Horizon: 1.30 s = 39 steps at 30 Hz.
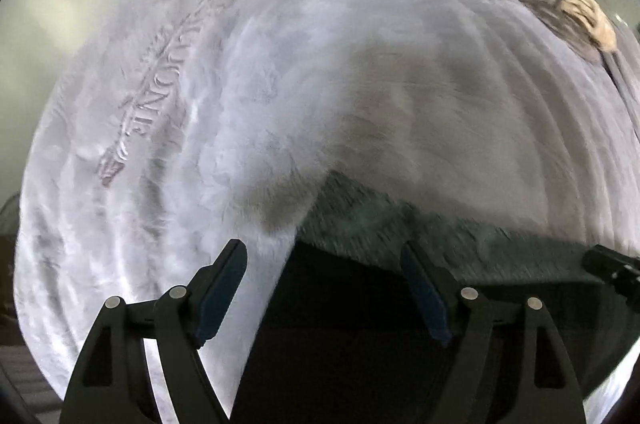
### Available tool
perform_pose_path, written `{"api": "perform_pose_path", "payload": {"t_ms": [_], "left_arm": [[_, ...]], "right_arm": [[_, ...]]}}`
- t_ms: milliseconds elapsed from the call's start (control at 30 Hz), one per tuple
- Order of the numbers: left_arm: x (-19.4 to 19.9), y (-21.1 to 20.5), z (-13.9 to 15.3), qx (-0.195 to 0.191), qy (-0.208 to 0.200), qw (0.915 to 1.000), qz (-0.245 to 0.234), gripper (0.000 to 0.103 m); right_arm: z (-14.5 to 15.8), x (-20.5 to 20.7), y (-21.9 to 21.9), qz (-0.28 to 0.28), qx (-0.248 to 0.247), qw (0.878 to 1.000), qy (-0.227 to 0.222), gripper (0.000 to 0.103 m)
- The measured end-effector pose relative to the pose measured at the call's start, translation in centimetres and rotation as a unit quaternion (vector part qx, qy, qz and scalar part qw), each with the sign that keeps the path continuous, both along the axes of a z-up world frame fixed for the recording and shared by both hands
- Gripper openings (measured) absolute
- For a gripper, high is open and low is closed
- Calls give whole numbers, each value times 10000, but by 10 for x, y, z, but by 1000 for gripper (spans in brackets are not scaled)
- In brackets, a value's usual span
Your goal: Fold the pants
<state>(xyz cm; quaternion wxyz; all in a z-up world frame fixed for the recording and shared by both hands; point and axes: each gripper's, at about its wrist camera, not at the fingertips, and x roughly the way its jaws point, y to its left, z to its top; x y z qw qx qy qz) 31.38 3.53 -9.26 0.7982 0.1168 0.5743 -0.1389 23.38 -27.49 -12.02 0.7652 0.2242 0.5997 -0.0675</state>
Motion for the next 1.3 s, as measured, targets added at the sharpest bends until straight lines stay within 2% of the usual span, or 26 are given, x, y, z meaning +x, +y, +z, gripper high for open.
{"api": "perform_pose_path", "payload": {"t_ms": [167,267,367,467,667,733,767,833,933,1033,1100,1133,1200,1300], "left_arm": [[-51,-10,19,-19,4,9988,-494,81],[-81,-27,14,-102,255,9964,-802,81],[-105,-49,-2,20,467,9923,-1147,81],[-117,-58,-21,338,425,9904,-1272,82],[-111,-49,-20,324,447,9898,-1312,86],[-109,-52,-22,417,404,9895,-1321,90],[-107,-64,-32,463,402,9893,-1321,91],[-106,-64,-33,499,407,9897,-1282,92],[-101,-66,-34,543,409,9895,-1275,92],[-102,-70,-29,639,546,9892,-1200,92],[-108,-76,-22,634,591,9887,-1220,92],[-114,-78,-17,604,560,9882,-1289,92],[-132,-82,-6,595,483,9854,-1517,92],[-153,-104,-11,608,602,9796,-1817,92]], "right_arm": [[14,-79,-18,-605,548,9967,-4,32],[7,-137,-25,-1160,983,9882,162,36],[-8,-194,-31,-1905,1499,9694,399,36],[-22,-232,-39,-2602,1872,9464,396,36],[-41,-265,-67,-3651,2087,9072,130,36],[-48,-272,-73,-3790,2193,8991,7,19],[-52,-273,-75,-3802,2153,8995,71,15],[-53,-276,-74,-3812,2184,8983,13,10],[-46,-276,-68,-3643,1840,9128,125,9],[-36,-293,-76,-3610,1311,9218,528,9],[-21,-300,-85,-3567,1258,9256,169,11],[-15,-302,-90,-3559,1267,9259,13,14],[-5,-299,-102,-3493,1068,9309,-87,39],[-7,-286,-118,-3403,697,9377,6,40]]}}
